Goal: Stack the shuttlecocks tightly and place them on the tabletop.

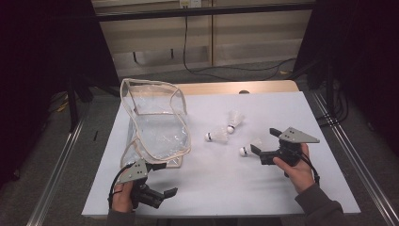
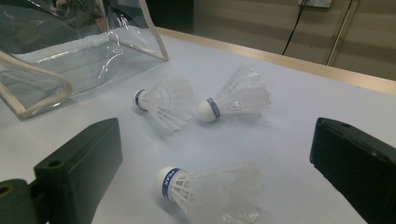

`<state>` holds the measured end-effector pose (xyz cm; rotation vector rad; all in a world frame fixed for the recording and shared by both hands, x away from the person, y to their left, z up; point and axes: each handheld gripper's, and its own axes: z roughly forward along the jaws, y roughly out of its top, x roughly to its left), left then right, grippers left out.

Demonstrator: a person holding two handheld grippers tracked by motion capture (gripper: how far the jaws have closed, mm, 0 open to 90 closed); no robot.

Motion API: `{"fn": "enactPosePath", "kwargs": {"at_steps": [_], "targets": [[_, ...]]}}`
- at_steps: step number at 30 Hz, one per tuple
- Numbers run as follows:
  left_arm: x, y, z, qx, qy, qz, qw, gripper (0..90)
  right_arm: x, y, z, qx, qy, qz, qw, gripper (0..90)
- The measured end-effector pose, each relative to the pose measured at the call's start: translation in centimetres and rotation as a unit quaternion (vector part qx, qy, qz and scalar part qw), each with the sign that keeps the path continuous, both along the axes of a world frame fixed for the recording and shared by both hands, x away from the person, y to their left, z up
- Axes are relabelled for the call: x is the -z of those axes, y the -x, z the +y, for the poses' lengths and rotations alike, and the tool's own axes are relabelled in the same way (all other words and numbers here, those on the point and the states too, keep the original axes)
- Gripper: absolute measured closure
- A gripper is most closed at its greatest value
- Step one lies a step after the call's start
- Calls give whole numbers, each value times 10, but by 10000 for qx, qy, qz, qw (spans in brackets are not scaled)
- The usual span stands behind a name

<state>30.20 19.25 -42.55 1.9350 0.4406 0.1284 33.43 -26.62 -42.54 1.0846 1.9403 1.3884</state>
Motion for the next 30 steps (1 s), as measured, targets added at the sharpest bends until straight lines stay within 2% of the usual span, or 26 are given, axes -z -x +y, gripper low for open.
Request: {"fn": "enactPosePath", "kwargs": {"at_steps": [9, 14, 30], "targets": [[0, 0, 0, 6, -19, -6, 10000, 41, -1, -7, 1, 37, 34, 66, 10000, 22], [0, 0, 0, 25, -37, -11, 10000, 41, -3, -10, -1, 103, -24, 95, 9999, 22], [0, 0, 0, 19, -15, -10, 10000, 41, -8, -26, 1, 179, 95, 171, 9996, 23]]}}
